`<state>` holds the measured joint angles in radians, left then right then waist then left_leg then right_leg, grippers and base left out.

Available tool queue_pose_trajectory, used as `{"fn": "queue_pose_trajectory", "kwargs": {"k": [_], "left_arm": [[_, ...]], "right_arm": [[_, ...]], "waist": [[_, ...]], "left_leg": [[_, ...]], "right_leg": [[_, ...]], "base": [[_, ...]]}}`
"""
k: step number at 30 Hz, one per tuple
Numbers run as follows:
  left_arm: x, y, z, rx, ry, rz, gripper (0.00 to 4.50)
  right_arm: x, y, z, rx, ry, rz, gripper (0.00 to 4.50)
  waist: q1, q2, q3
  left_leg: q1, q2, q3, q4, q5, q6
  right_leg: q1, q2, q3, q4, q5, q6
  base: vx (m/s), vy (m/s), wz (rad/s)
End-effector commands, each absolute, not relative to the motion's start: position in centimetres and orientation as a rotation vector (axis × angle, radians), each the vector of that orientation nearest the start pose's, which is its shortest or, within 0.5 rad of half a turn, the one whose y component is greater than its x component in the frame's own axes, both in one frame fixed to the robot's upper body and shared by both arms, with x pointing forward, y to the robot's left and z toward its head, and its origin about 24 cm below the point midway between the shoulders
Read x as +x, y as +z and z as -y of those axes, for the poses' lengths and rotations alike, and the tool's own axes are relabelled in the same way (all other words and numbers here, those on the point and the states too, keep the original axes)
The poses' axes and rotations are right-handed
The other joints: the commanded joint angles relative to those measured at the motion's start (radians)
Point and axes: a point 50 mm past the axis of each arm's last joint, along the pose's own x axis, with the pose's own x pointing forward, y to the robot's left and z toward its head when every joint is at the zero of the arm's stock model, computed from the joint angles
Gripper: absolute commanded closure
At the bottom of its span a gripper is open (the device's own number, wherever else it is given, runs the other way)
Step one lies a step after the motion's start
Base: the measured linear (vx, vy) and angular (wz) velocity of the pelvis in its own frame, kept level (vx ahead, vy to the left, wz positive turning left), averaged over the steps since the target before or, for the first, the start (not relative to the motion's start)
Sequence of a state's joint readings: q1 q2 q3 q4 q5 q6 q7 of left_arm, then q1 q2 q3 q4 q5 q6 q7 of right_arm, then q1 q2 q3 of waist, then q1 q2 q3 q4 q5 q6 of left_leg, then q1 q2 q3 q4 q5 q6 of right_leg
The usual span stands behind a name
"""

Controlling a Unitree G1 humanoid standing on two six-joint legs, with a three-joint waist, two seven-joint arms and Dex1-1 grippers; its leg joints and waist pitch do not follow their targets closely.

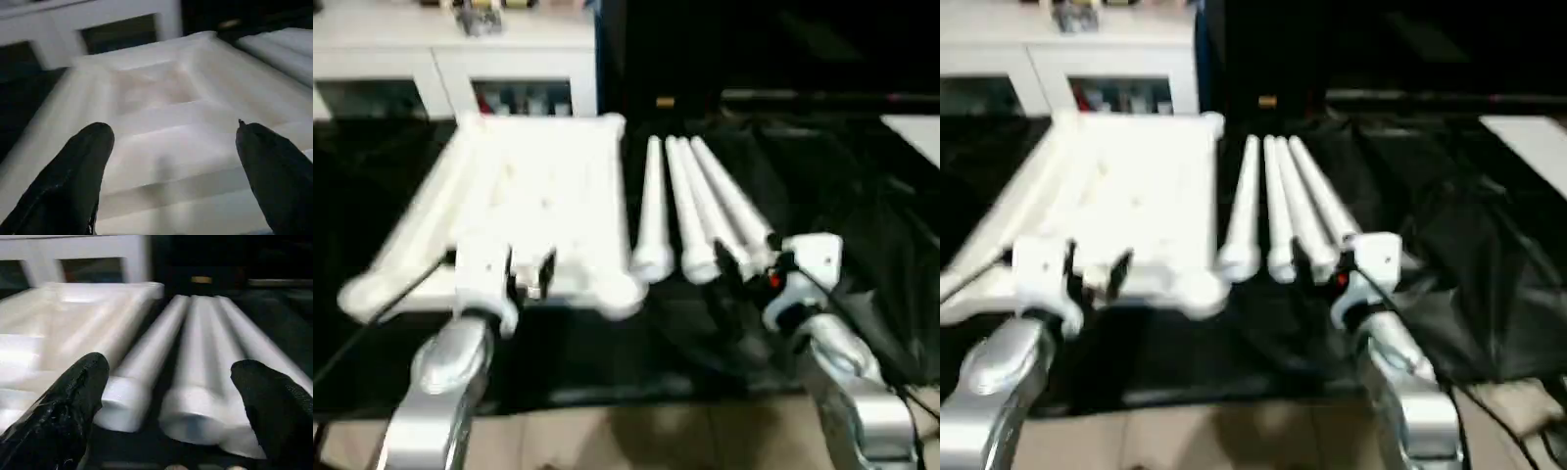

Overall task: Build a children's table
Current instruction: Move to table

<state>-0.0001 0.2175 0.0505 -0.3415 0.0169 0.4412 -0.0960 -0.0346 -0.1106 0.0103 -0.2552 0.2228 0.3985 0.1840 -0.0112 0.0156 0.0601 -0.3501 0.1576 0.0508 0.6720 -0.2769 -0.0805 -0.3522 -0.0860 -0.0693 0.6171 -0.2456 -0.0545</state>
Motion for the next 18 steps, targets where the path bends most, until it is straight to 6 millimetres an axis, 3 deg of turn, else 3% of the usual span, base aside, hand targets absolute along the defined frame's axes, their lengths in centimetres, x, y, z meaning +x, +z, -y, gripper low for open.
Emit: {"fn": "queue_pose_trajectory", "kwargs": {"k": [1,2,3,4,5,6,7,8,9,10,11,12,13,14,15,16,17,18], "left_arm": [[24.9,8.6,-18.3,0.2,-0.034,-0.095,0.01],[24.9,8.6,-18.2,0.203,-0.032,-0.095,0.01],[24.9,8.6,-18.2,0.205,-0.03,-0.095,0.01],[24.9,8.5,-18.2,0.204,-0.025,-0.098,0.01],[24.9,8.5,-18.2,0.203,-0.025,-0.098,0.01],[24.9,8.5,-18.2,0.202,-0.023,-0.098,0.01],[25.0,8.5,-18.1,0.2,-0.017,-0.097,0.01],[25.0,8.6,-18.1,0.201,-0.015,-0.091,0.01],[25.1,8.8,-18.1,0.213,-0.014,-0.072,0.01],[25.1,8.8,-18.1,0.205,-0.009,-0.068,0.01],[25.1,8.9,-18.1,0.19,0.0,-0.069,0.01],[25.2,8.9,-18.2,0.183,0.004,-0.073,0.01],[25.2,8.8,-18.2,0.168,-0.004,-0.091,0.01],[25.3,8.7,-18.2,0.165,-0.005,-0.095,0.01],[25.3,8.8,-18.3,0.164,-0.001,-0.093,0.01],[25.4,8.8,-18.4,0.163,0.002,-0.09,0.01],[25.4,9.0,-18.3,0.15,-0.013,-0.076,0.01],[25.5,9.2,-18.3,0.151,-0.016,-0.068,0.01]], "right_arm": [[25.8,8.0,15.0,0.083,0.259,-0.077,0.0],[25.8,8.1,15.0,0.082,0.26,-0.076,0.0],[25.8,8.1,15.0,0.08,0.264,-0.074,0.0],[25.9,8.2,14.9,0.071,0.276,-0.069,0.0],[25.9,8.2,14.8,0.07,0.279,-0.067,0.0],[25.9,8.2,14.8,0.067,0.284,-0.065,0.0],[26.0,8.3,14.6,0.058,0.294,-0.062,0.0],[26.0,8.3,14.6,0.055,0.296,-0.062,0.0],[26.0,8.3,14.5,0.053,0.299,-0.062,0.0],[26.1,8.3,14.5,0.054,0.301,-0.063,0.0],[26.1,8.2,14.5,0.057,0.302,-0.065,0.0],[26.2,8.2,14.5,0.059,0.302,-0.066,0.0],[26.2,8.2,14.4,0.063,0.313,-0.07,0.0],[26.2,8.2,14.4,0.063,0.315,-0.071,0.0],[26.2,8.2,14.3,0.053,0.325,-0.07,0.0],[26.2,8.2,14.2,0.045,0.332,-0.068,0.0],[26.2,8.1,14.0,0.04,0.351,-0.074,0.0],[26.2,8.1,13.9,0.036,0.357,-0.073,0.0]], "waist": [[-0.018,0.061,-0.043],[-0.02,0.056,-0.05],[-0.016,0.055,-0.06],[-0.01,0.052,-0.072],[-0.013,0.046,-0.089],[-0.011,0.042,-0.087],[-0.015,0.026,-0.092],[-0.013,0.005,-0.087],[-0.014,-0.012,-0.084],[0.001,-0.051,-0.084],[0.025,-0.072,-0.076],[0.041,-0.089,-0.084],[0.049,-0.085,-0.058],[0.052,-0.077,-0.057],[0.053,-0.065,-0.055],[0.056,-0.055,-0.059],[0.068,-0.041,-0.065],[0.068,-0.016,-0.075]], "left_leg": [[0.041,0.16,-0.114,-0.227,-0.527,-0.169],[0.052,0.194,-0.14,-0.229,-0.334,-0.14],[0.057,0.194,-0.142,-0.214,-0.217,-0.111],[0.056,0.19,-0.132,-0.195,-0.036,-0.045],[0.067,0.181,-0.137,-0.177,0.17,0.052],[0.058,0.175,-0.134,-0.179,0.226,0.1],[0.057,0.164,-0.134,-0.178,0.312,0.226],[0.038,0.139,-0.12,-0.183,0.313,0.363],[0.02,0.115,-0.104,-0.186,0.256,0.407],[-0.046,0.003,-0.027,-0.114,0.096,0.416],[-0.071,-0.081,0.05,0.028,-0.016,0.363],[-0.081,-0.078,0.085,0.116,-0.116,0.222],[-0.081,-0.069,0.075,0.087,-0.079,0.121],[-0.066,-0.049,0.059,0.033,-0.079,0.106],[-0.053,-0.024,0.044,-0.004,-0.066,0.122],[-0.052,-0.007,0.036,-0.034,-0.05,0.147],[-0.076,0.056,-0.037,-0.125,-0.016,0.247],[-0.053,0.071,-0.059,-0.135,-0.01,0.296]], "right_leg": [[-0.009,0.027,-0.011,0.025,0.067,-0.024],[-0.034,0.03,-0.008,0.064,-0.027,-0.003],[-0.049,0.03,-0.004,0.081,-0.068,0.006],[-0.063,0.027,0.003,0.093,-0.113,0.022],[-0.074,0.021,0.009,0.094,-0.123,0.03],[-0.069,0.019,0.01,0.097,-0.128,0.025],[-0.071,0.01,0.023,0.086,-0.114,0.005],[-0.057,-0.002,0.043,0.056,-0.076,-0.08],[-0.038,-0.006,0.049,0.034,-0.045,-0.151],[0.011,-0.043,0.076,-0.068,0.04,-0.375],[0.021,-0.076,0.096,-0.143,-0.008,-0.445],[0.049,-0.101,0.106,-0.134,-0.11,-0.422],[0.038,-0.109,0.105,-0.133,-0.164,-0.247],[0.051,-0.12,0.125,-0.133,-0.208,-0.105],[0.052,-0.129,0.121,-0.138,-0.238,-0.062],[0.061,-0.129,0.121,-0.146,-0.249,-0.017],[0.081,-0.104,0.035,-0.082,-0.146,0.016],[0.064,-0.089,0.012,-0.081,-0.105,-0.009]], "base": [[-0.041,0.213,0.05],[-0.026,0.134,-0.01],[-0.026,0.134,-0.01],[-0.034,0.077,-0.02],[0.0,0.0,0.0],[0.0,0.0,0.0],[-0.029,-0.1,-0.17],[-0.051,-0.18,-0.18],[-0.051,-0.18,-0.18],[-0.073,-0.238,-0.09],[-0.068,-0.241,-0.05],[-0.068,-0.241,-0.05],[-0.056,-0.21,-0.07],[-0.058,-0.178,-0.04],[-0.058,-0.178,-0.04],[-0.056,-0.132,-0.01],[-0.047,-0.124,0.13],[-0.047,-0.124,0.13]]}}
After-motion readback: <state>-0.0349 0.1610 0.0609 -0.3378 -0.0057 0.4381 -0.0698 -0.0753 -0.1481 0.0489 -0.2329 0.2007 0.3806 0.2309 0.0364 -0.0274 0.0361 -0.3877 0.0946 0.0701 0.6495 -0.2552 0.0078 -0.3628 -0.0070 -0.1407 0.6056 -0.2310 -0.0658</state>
